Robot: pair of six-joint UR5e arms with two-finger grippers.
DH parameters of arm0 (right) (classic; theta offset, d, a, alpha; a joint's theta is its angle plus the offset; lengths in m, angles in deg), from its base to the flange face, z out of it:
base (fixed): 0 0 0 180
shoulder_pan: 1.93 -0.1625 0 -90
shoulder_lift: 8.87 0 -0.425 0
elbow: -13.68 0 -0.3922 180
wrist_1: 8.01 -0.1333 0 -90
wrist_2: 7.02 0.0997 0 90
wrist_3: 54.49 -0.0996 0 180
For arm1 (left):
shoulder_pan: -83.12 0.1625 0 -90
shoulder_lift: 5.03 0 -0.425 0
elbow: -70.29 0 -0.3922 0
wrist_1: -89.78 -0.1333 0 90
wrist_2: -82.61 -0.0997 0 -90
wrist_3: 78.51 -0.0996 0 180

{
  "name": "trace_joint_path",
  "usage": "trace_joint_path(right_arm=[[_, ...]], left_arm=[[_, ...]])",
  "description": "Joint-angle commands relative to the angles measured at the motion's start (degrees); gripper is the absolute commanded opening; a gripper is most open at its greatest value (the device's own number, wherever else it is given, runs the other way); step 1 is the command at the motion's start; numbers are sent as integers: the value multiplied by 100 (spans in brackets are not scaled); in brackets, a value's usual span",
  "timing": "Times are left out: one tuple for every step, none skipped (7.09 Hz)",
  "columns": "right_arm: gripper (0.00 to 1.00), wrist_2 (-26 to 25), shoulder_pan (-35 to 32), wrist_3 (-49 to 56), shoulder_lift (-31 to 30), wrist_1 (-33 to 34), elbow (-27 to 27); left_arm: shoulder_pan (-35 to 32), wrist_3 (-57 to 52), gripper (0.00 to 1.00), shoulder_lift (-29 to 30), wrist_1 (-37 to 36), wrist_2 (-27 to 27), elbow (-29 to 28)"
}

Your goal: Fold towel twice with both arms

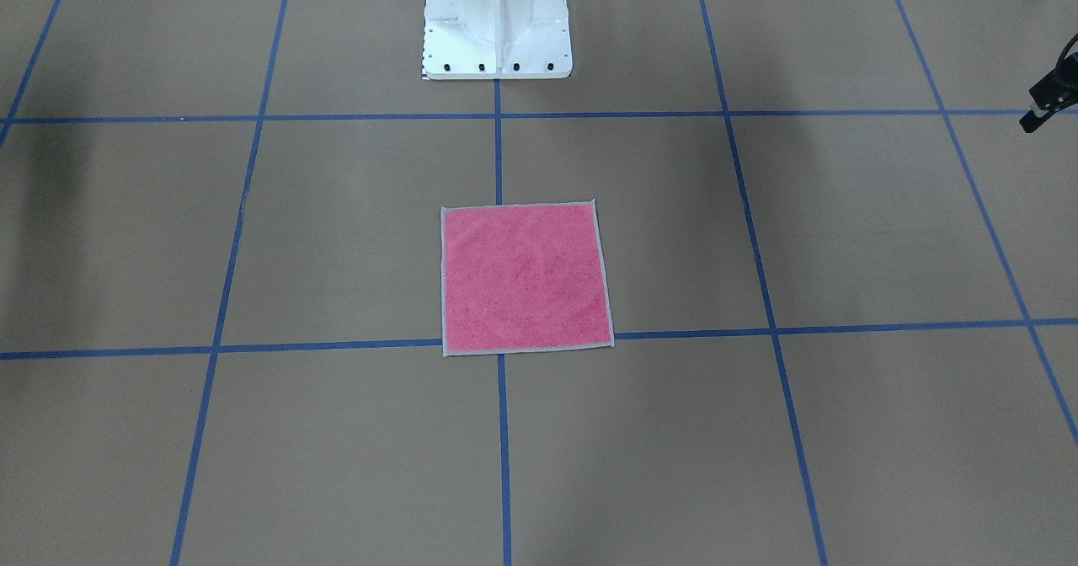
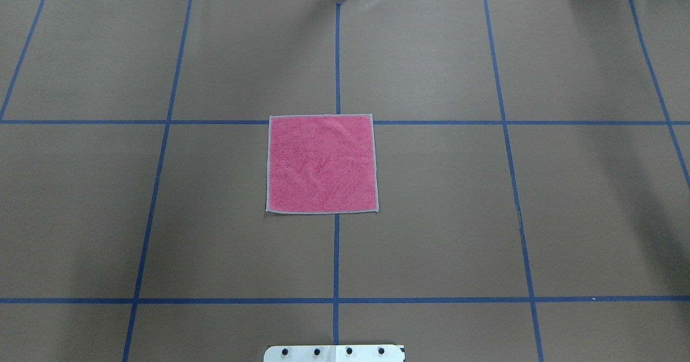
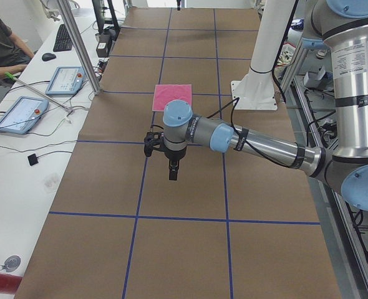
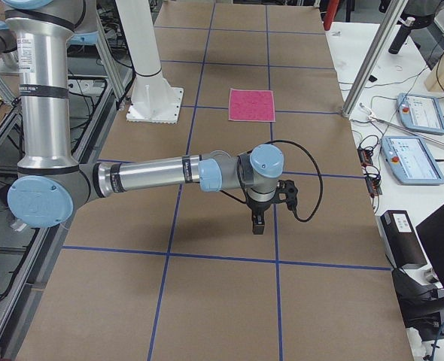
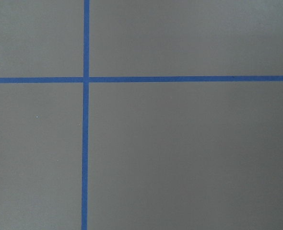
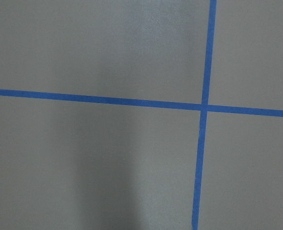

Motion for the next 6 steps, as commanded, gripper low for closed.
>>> trace_joint_path(right_arm=[[100, 164, 9, -2, -15, -9, 4], [100, 183, 9, -10, -7, -9, 21], [100, 279, 18, -10, -7, -18, 30], [100, 437, 18, -28, -7, -88, 30], [100, 699, 35, -28, -7, -97, 30], [100, 702, 79, -89, 2, -123, 48]], left_arm=[[0, 30, 100, 4, 8, 18, 10], [8, 30, 100, -5, 8, 26, 10], [8, 39, 100, 4, 8, 52, 10], [8, 48, 100, 4, 25, 70, 19], [8, 39, 100, 4, 25, 79, 28], [8, 30, 100, 4, 34, 79, 28]])
